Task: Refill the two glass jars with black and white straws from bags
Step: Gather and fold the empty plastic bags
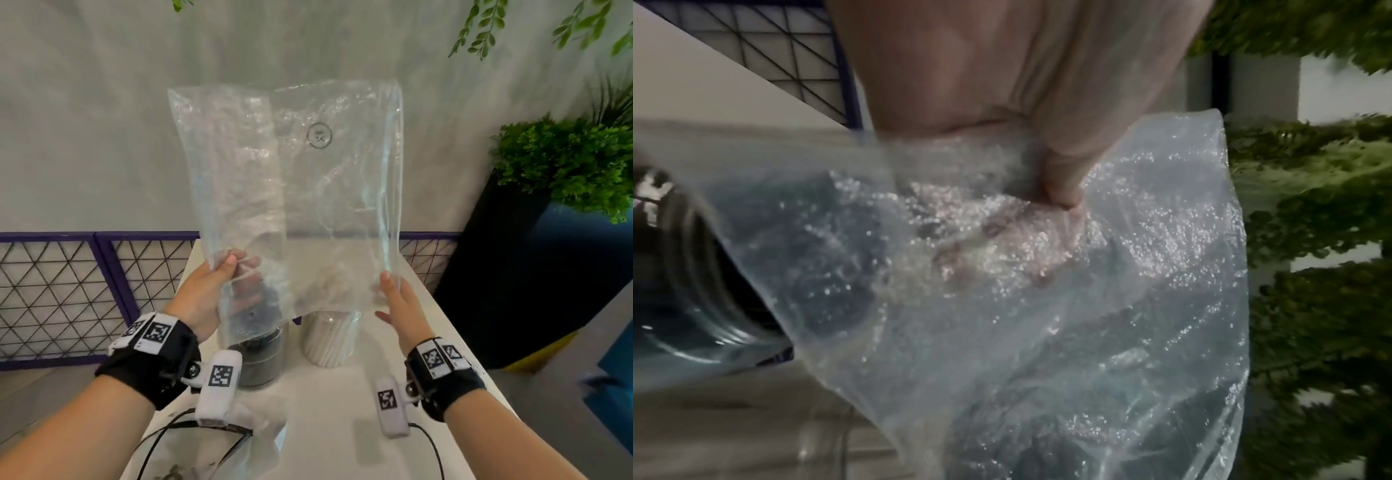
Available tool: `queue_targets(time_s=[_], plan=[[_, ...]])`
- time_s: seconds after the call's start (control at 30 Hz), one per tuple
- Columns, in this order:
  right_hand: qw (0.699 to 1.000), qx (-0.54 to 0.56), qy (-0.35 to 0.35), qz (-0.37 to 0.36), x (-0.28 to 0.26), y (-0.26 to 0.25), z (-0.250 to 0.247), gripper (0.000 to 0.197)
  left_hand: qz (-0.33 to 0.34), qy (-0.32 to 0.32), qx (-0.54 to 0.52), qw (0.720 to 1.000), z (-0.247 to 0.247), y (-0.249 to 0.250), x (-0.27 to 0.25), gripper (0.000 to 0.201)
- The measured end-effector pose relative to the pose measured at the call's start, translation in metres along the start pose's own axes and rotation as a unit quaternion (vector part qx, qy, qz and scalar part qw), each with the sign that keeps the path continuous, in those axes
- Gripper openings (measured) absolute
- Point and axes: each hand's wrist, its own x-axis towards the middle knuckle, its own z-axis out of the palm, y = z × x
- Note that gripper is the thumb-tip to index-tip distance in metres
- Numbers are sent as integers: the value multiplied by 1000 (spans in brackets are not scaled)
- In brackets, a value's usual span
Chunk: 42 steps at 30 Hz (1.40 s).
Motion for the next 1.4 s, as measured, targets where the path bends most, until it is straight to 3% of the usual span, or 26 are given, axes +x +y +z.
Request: queue_targets(time_s=[0.07, 0.13, 0.23, 0.3, 0.4, 0.5, 0.6, 0.67, 0.73, 0.83, 0.93, 1.0, 1.07, 1.17, 1.2, 1.27, 1.33, 1.4], plan=[[1000, 20, 11, -3, 0, 5, 2, 36, -4, 30, 34, 999, -8, -7, 1, 22], [997, -33, 52, -46, 1, 7, 1, 35, -2, 70, 87, 994, -19, -14, 1, 24], [980, -161, 51, -101, -1, 16, -1, 33, -23, 105, 125, 986, -31, -26, -2, 25], [980, -179, 17, -91, -3, 24, -2, 25, -40, 114, 139, 983, -35, -32, -5, 24], [978, -188, -92, -5, -4, 33, 0, 6, -64, 90, 175, 978, -42, -41, -12, 23], [972, -165, -149, 72, 1, 34, 8, 34, -106, 68, 208, 970, -52, -51, -16, 22], [981, -125, -126, 79, 7, 33, 20, 39, -107, 70, 242, 962, -62, -63, -18, 19], [991, -94, -79, 52, 9, 33, 24, 46, -77, 101, 256, 958, -65, -63, -18, 13], [996, -69, -59, 5, 7, 34, 22, 56, -43, 137, 247, 958, -68, -60, -16, 21], [976, -152, -122, -93, -1, 25, 14, 53, 13, 109, 317, 942, -70, -50, -15, 40], [913, -308, -231, -134, -11, 12, 7, 63, 29, 7, 435, 900, -69, -39, -17, 47], [888, -357, -251, -145, -13, 7, 4, 81, 39, -7, 481, 876, -66, -33, -17, 48], [877, -397, -205, -174, -12, 5, 2, 83, 55, 28, 498, 865, -64, -27, -18, 45], [878, -380, -81, -281, -5, 4, -3, 46, 126, 77, 538, 830, -60, -20, -19, 30], [881, -353, -52, -311, -3, 2, -4, 33, 157, 82, 563, 807, -58, -18, -19, 28], [873, -325, -1, -364, -4, -4, -2, 19, 192, 94, 654, 725, -51, -13, -21, 26], [841, -328, 51, -426, -8, -17, 3, 13, 196, 91, 735, 643, -38, -8, -24, 34], [812, -325, 76, -478, -15, -37, 8, 9, 234, 77, 769, 590, -24, -3, -26, 36]])
